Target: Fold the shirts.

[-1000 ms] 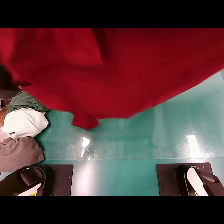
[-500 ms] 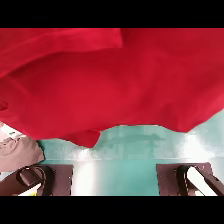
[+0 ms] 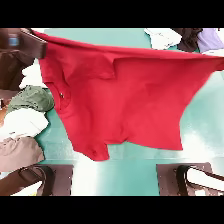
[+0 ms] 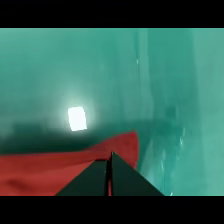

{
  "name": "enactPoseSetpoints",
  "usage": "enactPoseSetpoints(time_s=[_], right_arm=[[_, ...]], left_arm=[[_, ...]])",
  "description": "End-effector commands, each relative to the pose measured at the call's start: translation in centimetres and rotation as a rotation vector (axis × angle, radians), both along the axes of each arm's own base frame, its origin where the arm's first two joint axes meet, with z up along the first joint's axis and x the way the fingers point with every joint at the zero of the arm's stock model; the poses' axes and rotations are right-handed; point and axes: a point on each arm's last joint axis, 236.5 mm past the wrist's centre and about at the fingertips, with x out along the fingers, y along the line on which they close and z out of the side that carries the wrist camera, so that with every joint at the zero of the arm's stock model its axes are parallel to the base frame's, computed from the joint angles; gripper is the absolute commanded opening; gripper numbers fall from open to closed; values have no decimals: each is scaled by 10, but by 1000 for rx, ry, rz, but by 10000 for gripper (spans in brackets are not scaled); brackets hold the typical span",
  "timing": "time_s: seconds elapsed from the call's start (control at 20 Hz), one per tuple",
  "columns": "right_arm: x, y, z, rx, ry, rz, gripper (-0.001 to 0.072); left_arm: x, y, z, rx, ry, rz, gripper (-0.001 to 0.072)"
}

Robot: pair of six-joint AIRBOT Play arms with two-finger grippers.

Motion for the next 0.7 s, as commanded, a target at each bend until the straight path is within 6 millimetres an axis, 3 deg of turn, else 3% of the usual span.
enactPoseSetpoints(time_s=[0.0,0.15,0.4,0.55,0.65], right_arm=[[47,16,-56,-122,53,72,10],[81,36,-87,-151,28,118,11],[122,50,-125,-168,0,143,10],[139,51,-144,-166,-9,135,10],[134,51,-162,-157,47,140,10]], left_arm=[[71,20,-73,-92,92,64,25],[109,30,-107,-223,123,72,25],[140,30,-179,-169,238,22,26],[161,29,-191,-156,193,13,26],[164,31,-204,-123,214,10,25]])
